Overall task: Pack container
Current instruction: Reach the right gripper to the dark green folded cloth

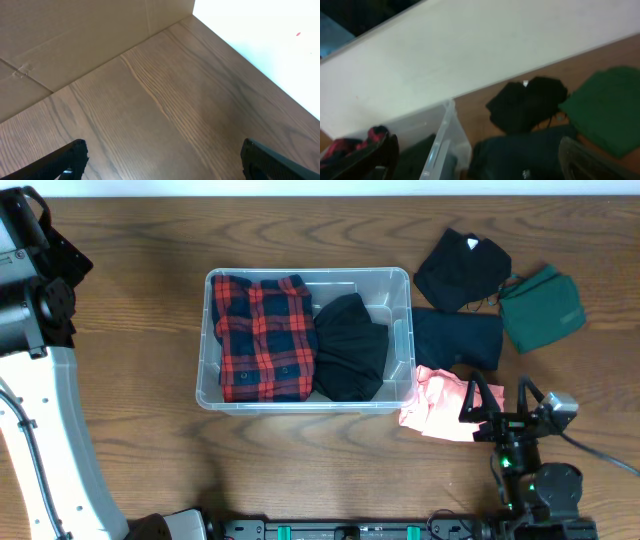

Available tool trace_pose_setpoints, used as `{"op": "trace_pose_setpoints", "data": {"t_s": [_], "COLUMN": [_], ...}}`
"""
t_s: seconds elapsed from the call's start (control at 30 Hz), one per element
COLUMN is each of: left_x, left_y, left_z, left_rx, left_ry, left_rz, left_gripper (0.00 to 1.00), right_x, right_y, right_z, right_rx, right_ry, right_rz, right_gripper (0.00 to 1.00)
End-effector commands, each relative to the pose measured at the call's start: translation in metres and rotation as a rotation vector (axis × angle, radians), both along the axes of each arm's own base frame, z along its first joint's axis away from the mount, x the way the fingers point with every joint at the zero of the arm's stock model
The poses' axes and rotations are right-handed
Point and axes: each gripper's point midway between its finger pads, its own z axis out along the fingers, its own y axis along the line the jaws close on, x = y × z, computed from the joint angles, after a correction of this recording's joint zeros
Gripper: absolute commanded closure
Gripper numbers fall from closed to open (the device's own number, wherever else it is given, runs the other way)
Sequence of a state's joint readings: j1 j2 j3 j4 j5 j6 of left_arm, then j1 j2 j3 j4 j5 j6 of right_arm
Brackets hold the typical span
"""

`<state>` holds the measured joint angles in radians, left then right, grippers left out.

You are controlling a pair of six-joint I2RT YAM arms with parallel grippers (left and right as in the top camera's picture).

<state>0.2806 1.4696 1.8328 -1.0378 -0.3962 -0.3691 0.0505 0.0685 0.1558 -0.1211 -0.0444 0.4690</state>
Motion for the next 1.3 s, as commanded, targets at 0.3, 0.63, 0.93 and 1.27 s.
{"op": "trace_pose_setpoints", "data": {"t_s": [0.3, 0.63, 0.93, 1.27], "left_x": [-0.001, -0.001, -0.001, -0.001], "left_y": [0.004, 0.004, 0.004, 0.004], "left_z": [-0.002, -0.002, -0.002, -0.002], "left_rx": [0.007, 0.007, 0.007, 0.007], "left_ry": [0.011, 0.011, 0.012, 0.012], "left_rz": [0.017, 0.017, 0.017, 0.017], "left_gripper": [0.02, 0.02, 0.02, 0.02], "right_x": [0.063, 0.164, 0.154, 0.135], "right_y": [-0.031, -0.012, -0.141, -0.221], "right_z": [0.055, 0.088, 0.01, -0.085], "right_rx": [-0.174, -0.234, 0.24, 0.534], "right_ry": [0.454, 0.663, 0.937, 1.042], "right_rz": [-0.136, 0.091, -0.24, -0.155], "right_gripper": [0.01, 0.01, 0.01, 0.01]}}
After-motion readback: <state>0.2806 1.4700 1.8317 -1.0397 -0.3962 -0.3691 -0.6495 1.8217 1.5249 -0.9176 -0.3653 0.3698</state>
